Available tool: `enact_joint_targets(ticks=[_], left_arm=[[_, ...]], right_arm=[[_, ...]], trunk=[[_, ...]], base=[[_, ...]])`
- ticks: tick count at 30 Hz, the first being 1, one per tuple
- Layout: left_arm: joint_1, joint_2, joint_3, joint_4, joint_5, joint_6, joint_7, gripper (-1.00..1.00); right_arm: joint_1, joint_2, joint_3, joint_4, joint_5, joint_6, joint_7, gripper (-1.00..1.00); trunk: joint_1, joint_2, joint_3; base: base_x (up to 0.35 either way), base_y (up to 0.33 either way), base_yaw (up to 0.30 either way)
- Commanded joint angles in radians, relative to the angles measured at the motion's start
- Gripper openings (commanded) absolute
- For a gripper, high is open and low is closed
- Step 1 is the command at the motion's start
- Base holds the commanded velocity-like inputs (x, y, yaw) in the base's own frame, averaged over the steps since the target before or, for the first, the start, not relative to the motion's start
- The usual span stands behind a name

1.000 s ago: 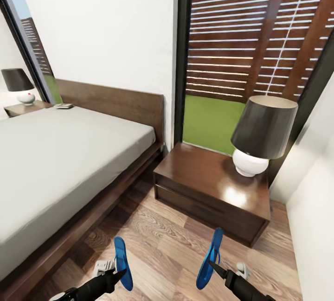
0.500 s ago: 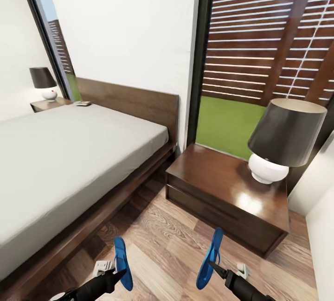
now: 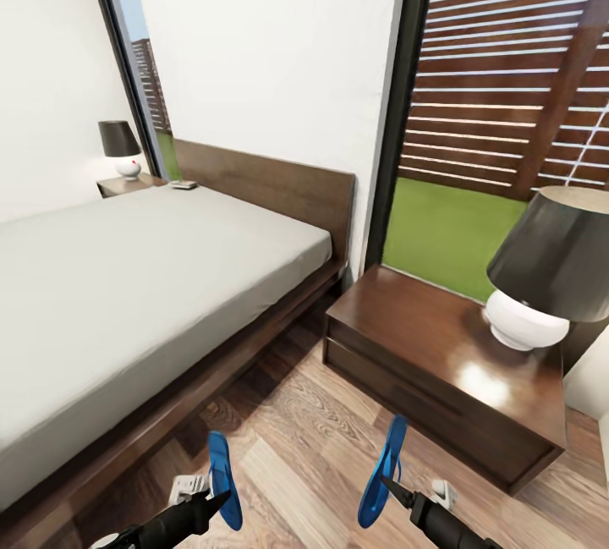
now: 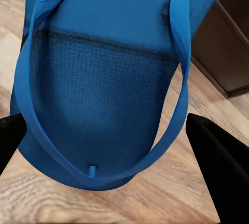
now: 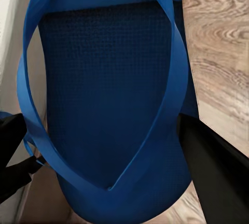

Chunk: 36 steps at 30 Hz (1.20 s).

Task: In the bedroom, move the book from the bed onto either nightstand, and place the two sandals side by side next to the bed.

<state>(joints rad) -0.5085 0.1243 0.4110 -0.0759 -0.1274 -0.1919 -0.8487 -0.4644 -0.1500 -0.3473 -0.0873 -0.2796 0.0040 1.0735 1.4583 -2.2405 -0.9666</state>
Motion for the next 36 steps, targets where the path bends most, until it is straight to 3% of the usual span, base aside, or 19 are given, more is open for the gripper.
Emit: enact_joint_targets(ticks=[1,36], left_arm=[[-0.001,0.0,0.008,0.001,-0.011,-0.006,-0.001,-1.0],[-0.001,0.0,0.008,0.001,-0.011,-0.006,-0.001,-1.0]], right_arm=[[0.0,0.0,0.001,0.001,-0.003,0.001,0.003,-1.0],[0.0,0.0,0.001,0.001,-0.003,0.0,0.003,-1.0]], trunk=[[0.0,0.0,-0.001],[0.0,0.0,-0.001]], base=[[0.0,0.0,0.209],[0.0,0.0,0.209]])
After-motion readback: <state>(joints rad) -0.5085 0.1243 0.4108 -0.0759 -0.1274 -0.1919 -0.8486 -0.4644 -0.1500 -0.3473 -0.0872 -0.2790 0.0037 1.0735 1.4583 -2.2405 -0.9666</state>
